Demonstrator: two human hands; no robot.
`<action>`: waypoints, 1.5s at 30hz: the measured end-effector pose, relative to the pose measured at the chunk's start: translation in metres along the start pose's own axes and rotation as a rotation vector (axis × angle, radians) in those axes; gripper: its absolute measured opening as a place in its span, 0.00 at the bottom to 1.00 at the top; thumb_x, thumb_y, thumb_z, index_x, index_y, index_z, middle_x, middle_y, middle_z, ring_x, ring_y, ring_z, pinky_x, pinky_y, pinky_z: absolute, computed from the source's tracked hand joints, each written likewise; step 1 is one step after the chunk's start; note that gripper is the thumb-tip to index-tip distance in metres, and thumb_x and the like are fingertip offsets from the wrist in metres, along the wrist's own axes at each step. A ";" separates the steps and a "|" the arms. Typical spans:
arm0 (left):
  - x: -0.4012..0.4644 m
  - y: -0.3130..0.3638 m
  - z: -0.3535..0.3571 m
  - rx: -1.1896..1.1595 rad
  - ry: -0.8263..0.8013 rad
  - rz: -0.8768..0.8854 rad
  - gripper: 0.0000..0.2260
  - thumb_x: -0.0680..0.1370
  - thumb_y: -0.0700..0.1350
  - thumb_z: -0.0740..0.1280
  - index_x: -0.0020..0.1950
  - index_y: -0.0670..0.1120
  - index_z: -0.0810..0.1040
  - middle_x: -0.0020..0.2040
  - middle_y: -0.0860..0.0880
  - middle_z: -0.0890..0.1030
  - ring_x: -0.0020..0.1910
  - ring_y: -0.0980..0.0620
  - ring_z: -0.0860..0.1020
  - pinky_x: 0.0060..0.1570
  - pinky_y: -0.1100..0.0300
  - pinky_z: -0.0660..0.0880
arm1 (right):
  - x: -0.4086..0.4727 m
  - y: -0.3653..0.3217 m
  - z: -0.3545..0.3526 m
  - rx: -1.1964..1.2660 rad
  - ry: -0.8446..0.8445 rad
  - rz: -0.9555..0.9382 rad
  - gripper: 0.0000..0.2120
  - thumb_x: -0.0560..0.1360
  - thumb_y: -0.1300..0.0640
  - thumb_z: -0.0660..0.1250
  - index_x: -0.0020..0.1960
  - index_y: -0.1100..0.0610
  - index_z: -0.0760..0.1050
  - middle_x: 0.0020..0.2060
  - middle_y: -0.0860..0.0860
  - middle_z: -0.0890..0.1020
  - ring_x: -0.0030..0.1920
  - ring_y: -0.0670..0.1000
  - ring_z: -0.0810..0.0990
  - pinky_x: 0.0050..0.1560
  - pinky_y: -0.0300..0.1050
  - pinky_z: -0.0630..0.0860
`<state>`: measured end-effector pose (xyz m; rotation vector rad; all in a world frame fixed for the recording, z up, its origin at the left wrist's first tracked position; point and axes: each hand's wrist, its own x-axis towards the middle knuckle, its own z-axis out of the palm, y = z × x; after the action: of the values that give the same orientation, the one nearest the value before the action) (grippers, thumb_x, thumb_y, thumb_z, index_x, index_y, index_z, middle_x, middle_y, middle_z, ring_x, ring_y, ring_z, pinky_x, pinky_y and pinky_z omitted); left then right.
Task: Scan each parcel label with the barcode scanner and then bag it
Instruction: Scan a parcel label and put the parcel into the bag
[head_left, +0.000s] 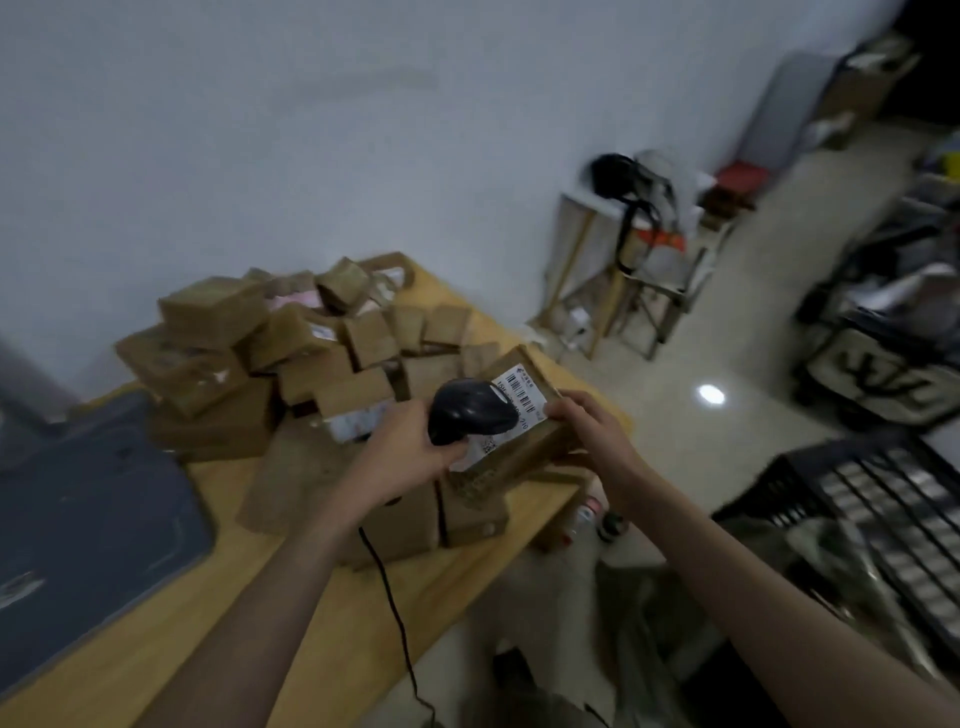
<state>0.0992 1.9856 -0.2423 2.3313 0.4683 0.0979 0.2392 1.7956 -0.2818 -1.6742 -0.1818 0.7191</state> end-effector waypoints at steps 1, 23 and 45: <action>0.002 0.007 0.015 -0.011 -0.038 0.019 0.06 0.72 0.41 0.73 0.39 0.46 0.76 0.32 0.52 0.78 0.29 0.60 0.76 0.29 0.64 0.67 | -0.007 0.008 -0.015 -0.004 0.026 0.019 0.14 0.75 0.48 0.70 0.60 0.47 0.77 0.54 0.54 0.80 0.52 0.55 0.81 0.43 0.45 0.81; -0.001 0.120 0.291 -0.031 -0.465 -0.049 0.09 0.74 0.42 0.72 0.53 0.48 0.78 0.36 0.52 0.81 0.28 0.60 0.80 0.27 0.68 0.72 | -0.088 0.200 -0.249 -0.658 0.257 0.136 0.25 0.68 0.45 0.74 0.62 0.38 0.69 0.65 0.49 0.69 0.64 0.53 0.69 0.58 0.55 0.76; -0.003 0.170 0.364 0.026 -0.508 -0.037 0.10 0.74 0.42 0.72 0.54 0.42 0.79 0.41 0.46 0.83 0.31 0.60 0.80 0.30 0.65 0.76 | -0.104 0.241 -0.333 -1.028 -0.241 0.367 0.19 0.77 0.57 0.63 0.67 0.48 0.76 0.62 0.52 0.79 0.61 0.57 0.78 0.60 0.52 0.77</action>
<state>0.2232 1.6316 -0.3875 2.2599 0.2555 -0.5090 0.2751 1.4076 -0.4484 -2.6310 -0.4797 1.2257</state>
